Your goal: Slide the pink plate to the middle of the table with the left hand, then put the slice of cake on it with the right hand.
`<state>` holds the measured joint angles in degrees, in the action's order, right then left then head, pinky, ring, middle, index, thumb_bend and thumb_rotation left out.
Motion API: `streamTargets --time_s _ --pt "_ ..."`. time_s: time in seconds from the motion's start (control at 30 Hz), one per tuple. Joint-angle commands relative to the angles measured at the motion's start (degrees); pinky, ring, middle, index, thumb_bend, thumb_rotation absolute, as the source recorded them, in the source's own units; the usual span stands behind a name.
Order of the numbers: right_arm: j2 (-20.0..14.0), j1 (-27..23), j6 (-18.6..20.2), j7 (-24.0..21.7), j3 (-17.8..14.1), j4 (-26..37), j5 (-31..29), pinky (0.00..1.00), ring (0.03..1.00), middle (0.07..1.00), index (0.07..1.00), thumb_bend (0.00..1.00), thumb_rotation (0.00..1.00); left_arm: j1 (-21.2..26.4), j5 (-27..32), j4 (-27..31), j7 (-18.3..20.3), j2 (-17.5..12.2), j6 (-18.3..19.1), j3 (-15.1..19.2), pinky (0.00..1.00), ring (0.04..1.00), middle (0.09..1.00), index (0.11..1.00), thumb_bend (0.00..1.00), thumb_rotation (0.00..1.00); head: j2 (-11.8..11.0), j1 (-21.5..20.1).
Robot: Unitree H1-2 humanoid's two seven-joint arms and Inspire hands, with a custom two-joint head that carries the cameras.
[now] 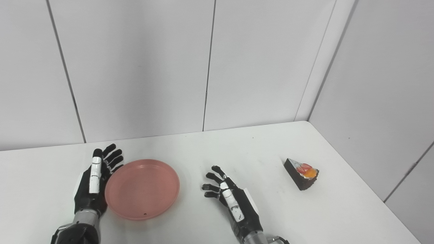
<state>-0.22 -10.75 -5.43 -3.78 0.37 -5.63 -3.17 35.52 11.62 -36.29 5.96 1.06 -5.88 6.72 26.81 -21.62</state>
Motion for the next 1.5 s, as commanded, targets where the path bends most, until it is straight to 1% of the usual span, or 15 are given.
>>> streamTargets --time_s 0.0,0.1,0.43,0.53,0.63,0.67,0.73,0.87,0.93,1.03,1.07,1.17,1.27,1.33,1.47 --pt "0.3 0.1 -0.2 0.2 0.2 -0.7 0.2 0.72 0.737 0.846 0.895 0.81 0.9 -0.9 1.0 -1.5 -0.1 1.0 3.1 0.1 0.81 0.862 0.844 0.802 0.74 0.92 -0.1 0.4" --pt "-0.1 0.0 -0.7 0.3 0.3 -1.3 0.9 0.71 0.741 0.849 0.901 0.79 0.9 -1.1 1.3 -1.8 0.2 1.1 2.9 0.3 0.82 0.867 0.845 0.803 0.73 0.92 -0.4 0.8" --pt "-1.3 -0.5 -2.4 0.7 -0.2 -3.4 1.9 0.73 0.744 0.862 0.903 0.82 0.89 -0.6 2.2 -4.2 0.3 1.5 1.8 0.9 0.83 0.877 0.857 0.809 0.71 0.96 -1.8 2.2" --pt "-1.9 -0.4 -4.3 1.4 0.0 -3.9 3.7 0.71 0.739 0.858 0.897 0.81 0.9 -0.7 2.3 -4.3 0.1 1.8 1.5 1.0 0.83 0.872 0.849 0.805 0.71 0.96 -2.2 2.3" --pt "-3.3 0.0 -7.4 4.4 0.7 -2.9 10.0 0.68 0.726 0.852 0.882 0.75 0.89 -0.9 2.4 -4.0 0.1 2.2 1.6 0.8 0.84 0.875 0.85 0.812 0.71 0.96 -2.2 3.0" --pt "-3.7 0.0 -8.1 5.4 0.8 -2.4 12.0 0.67 0.723 0.853 0.878 0.78 0.91 -0.9 2.4 -4.1 0.0 2.3 1.6 0.8 0.84 0.876 0.851 0.815 0.71 0.96 -2.2 3.0" --pt "-4.6 -0.1 -8.3 8.1 0.7 0.1 17.0 0.65 0.721 0.847 0.864 0.79 0.93 -1.0 2.2 -4.0 -0.1 2.7 1.5 0.7 0.84 0.877 0.852 0.812 0.71 0.95 -2.1 3.5" --pt "-7.2 -0.9 -2.8 9.9 -0.6 7.3 24.7 0.61 0.712 0.822 0.84 0.79 0.9 -0.6 1.9 -5.5 -0.2 3.1 0.6 0.4 0.83 0.872 0.844 0.807 0.71 0.94 -2.2 4.7" --pt "-9.2 -1.4 -0.6 9.4 -1.2 9.6 27.3 0.63 0.732 0.817 0.833 0.8 0.87 -0.2 1.8 -6.5 -0.3 3.2 0.3 0.3 0.82 0.862 0.836 0.808 0.7 0.94 -2.3 4.9" --pt "-11.7 -1.8 5.0 9.0 -1.4 14.7 35.1 0.63 0.733 0.818 0.825 0.84 0.86 0.2 1.7 -7.4 -0.5 3.2 -0.1 0.2 0.81 0.85 0.834 0.807 0.7 0.94 -2.4 4.9" --pt "-12.4 -1.9 6.1 8.9 -1.3 16.0 37.0 0.63 0.736 0.824 0.824 0.83 0.84 0.3 1.7 -7.7 -0.4 3.2 -0.2 0.2 0.81 0.847 0.832 0.805 0.7 0.94 -2.6 4.8" --pt "-14.5 -2.3 7.5 8.7 -0.9 18.6 41.4 0.64 0.76 0.832 0.827 0.78 0.77 0.5 1.8 -8.1 -0.4 3.3 -0.2 0.2 0.81 0.846 0.831 0.807 0.7 0.93 -2.9 4.7" --pt "-16.5 -3.1 10.1 7.3 -1.1 22.5 47.1 0.65 0.782 0.836 0.826 0.76 0.73 0.8 1.7 -8.8 -0.5 3.5 -0.6 0.2 0.8 0.843 0.831 0.805 0.7 0.93 -3.1 4.9" --pt "-17.6 -3.6 11.6 6.0 -1.6 25.0 49.8 0.7 0.82 0.849 0.822 0.74 0.68 0.8 1.7 -8.8 -0.6 3.6 -0.8 0.2 0.81 0.843 0.828 0.796 0.7 0.92 -3.2 5.0" --pt "-19.7 -4.3 13.6 4.4 -3.8 27.4 51.3 0.69 0.813 0.835 0.813 0.73 0.64 1.1 1.7 -9.5 -0.8 3.7 -1.1 0.3 0.81 0.846 0.835 0.795 0.69 0.92 -3.4 5.3"
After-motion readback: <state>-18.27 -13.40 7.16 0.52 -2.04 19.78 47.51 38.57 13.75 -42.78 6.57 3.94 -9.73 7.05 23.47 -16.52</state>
